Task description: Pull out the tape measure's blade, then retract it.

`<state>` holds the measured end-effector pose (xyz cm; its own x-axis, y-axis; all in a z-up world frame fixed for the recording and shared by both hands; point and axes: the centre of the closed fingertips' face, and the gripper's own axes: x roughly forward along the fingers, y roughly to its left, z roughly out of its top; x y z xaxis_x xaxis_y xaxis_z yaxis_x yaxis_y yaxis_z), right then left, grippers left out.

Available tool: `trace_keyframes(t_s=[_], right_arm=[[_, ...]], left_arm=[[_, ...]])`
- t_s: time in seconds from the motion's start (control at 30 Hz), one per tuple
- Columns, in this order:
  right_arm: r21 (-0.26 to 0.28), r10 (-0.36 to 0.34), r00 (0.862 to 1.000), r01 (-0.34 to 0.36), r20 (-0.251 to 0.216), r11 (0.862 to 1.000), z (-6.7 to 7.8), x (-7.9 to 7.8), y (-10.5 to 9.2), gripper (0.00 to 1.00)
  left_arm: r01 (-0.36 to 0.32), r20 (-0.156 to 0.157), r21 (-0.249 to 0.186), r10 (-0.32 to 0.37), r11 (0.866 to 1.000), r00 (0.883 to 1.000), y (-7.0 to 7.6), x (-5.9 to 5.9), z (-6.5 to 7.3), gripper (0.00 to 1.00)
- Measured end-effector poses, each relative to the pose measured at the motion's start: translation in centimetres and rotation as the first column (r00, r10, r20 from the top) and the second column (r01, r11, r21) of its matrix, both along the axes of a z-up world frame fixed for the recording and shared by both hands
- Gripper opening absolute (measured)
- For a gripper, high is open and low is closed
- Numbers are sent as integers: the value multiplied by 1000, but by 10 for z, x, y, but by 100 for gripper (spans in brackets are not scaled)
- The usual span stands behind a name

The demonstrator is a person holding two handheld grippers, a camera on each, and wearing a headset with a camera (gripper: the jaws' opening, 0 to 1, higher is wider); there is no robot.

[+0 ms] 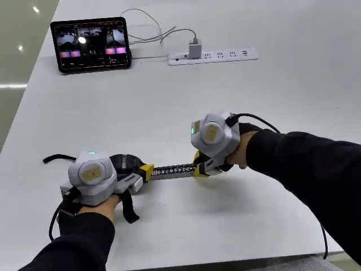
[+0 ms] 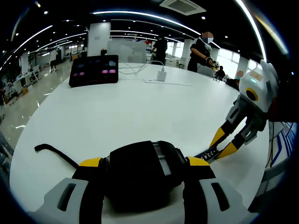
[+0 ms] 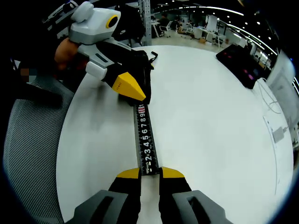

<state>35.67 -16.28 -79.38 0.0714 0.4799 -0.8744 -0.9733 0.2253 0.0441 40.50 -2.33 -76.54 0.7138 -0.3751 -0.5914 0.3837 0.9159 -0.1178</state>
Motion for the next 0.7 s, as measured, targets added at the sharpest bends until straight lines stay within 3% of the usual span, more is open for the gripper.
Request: trace_keyframes(t_s=[0.7], right_arm=[[9, -3, 1000, 3, 1, 1000, 0, 1, 6, 10]], left_arm=[[-1, -1, -3, 1, 1000, 1000, 0, 1, 0, 64]])
